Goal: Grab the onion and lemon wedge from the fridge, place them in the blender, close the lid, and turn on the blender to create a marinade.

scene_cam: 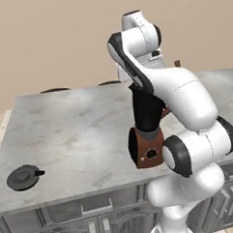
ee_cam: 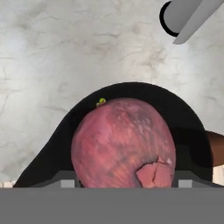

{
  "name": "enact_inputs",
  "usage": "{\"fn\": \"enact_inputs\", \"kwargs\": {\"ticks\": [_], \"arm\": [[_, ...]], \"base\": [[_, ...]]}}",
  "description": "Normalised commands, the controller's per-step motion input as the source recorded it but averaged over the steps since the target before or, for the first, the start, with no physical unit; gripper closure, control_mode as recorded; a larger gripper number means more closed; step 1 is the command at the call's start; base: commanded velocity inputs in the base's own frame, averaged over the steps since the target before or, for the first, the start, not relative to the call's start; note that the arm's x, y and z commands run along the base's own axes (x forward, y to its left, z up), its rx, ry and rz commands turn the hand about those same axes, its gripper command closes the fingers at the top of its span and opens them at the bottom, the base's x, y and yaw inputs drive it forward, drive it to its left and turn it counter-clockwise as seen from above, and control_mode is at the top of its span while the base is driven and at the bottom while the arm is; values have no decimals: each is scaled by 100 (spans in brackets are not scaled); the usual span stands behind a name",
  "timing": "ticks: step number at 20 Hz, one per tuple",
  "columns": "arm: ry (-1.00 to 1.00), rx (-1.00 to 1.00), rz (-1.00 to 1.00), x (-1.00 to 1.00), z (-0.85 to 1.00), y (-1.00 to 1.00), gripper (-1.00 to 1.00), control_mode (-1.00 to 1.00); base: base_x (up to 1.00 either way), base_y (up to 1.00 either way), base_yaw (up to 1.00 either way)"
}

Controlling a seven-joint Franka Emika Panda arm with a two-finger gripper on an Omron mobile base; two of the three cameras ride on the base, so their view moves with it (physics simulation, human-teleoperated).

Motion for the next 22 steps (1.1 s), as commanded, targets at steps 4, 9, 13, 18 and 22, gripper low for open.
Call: {"fn": "enact_inputs", "kwargs": {"ticks": [4,9,13,18,22], "arm": [[-9,0,1,57,-19,-4,100,-100],[-3,0,1,27,-12,-1,-100,-100],[-1,0,0,9,0,-4,-100,-100],[-2,0,0,-6,0,-12,-100,-100],[-4,5,0,-43,0,-22,-100,-100]], "base": [[0,0,0],[0,0,0],[0,0,0],[0,0,0],[0,0,0]]}}
